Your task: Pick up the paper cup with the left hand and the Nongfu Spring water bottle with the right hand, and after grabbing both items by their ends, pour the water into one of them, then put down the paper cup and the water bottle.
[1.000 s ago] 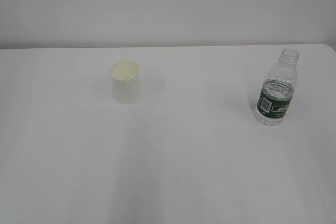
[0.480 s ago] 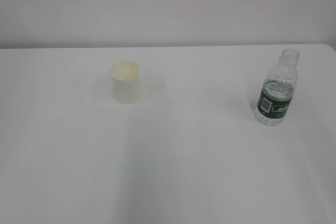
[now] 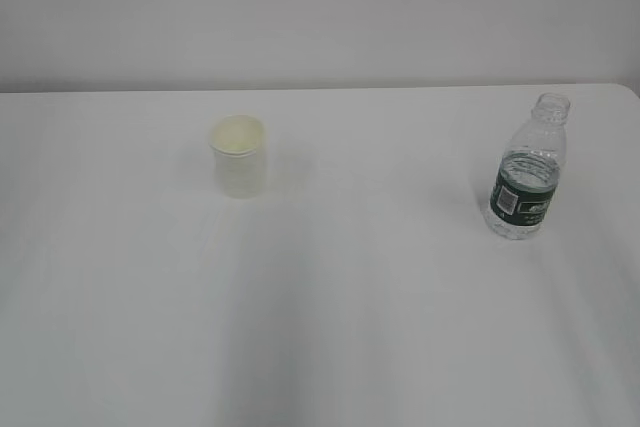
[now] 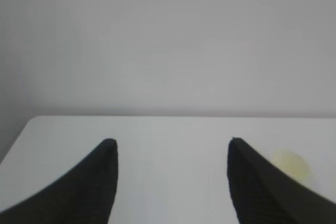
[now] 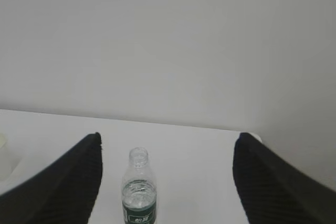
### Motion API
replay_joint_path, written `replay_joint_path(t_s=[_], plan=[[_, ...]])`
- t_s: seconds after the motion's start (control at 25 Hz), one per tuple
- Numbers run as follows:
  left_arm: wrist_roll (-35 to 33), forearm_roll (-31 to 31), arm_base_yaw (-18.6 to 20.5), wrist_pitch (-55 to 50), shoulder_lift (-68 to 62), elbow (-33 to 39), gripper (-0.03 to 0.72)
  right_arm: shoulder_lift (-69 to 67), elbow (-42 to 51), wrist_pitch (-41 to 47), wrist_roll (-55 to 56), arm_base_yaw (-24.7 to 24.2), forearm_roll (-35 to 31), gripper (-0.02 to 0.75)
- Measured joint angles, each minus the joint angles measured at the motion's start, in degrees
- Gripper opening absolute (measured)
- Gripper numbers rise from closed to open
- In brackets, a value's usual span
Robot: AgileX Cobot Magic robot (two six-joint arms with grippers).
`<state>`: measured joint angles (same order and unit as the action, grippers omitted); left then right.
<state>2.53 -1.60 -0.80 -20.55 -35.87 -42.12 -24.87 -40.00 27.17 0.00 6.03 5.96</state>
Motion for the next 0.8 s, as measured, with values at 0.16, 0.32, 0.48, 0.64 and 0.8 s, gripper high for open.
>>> replay_joint_path(t_s=[0.16, 0.32, 0.48, 0.64, 0.8], plan=[[0.0, -0.4, 0.0, 5.2, -2.1, 0.0, 0.47, -2.7, 0.0, -4.0, 0.0, 0.2, 0.0, 0.59], [0.0, -0.6, 0.0, 8.6, -4.5, 0.0, 0.47, -5.0, 0.0, -10.0, 0.0, 0.2, 0.0, 0.59], [0.0, -0.7, 0.0, 11.0, -6.6, 0.0, 0.47, -8.1, 0.0, -15.4, 0.0, 0.2, 0.3, 0.59], [0.0, -0.9, 0.0, 13.8, -9.4, 0.0, 0.47, -12.0, 0.0, -18.6, 0.0, 0.2, 0.4, 0.59], [0.0, -4.8, 0.0, 17.0, -12.8, 0.0, 0.47, -15.9, 0.0, -19.6, 0.0, 0.2, 0.4, 0.59]])
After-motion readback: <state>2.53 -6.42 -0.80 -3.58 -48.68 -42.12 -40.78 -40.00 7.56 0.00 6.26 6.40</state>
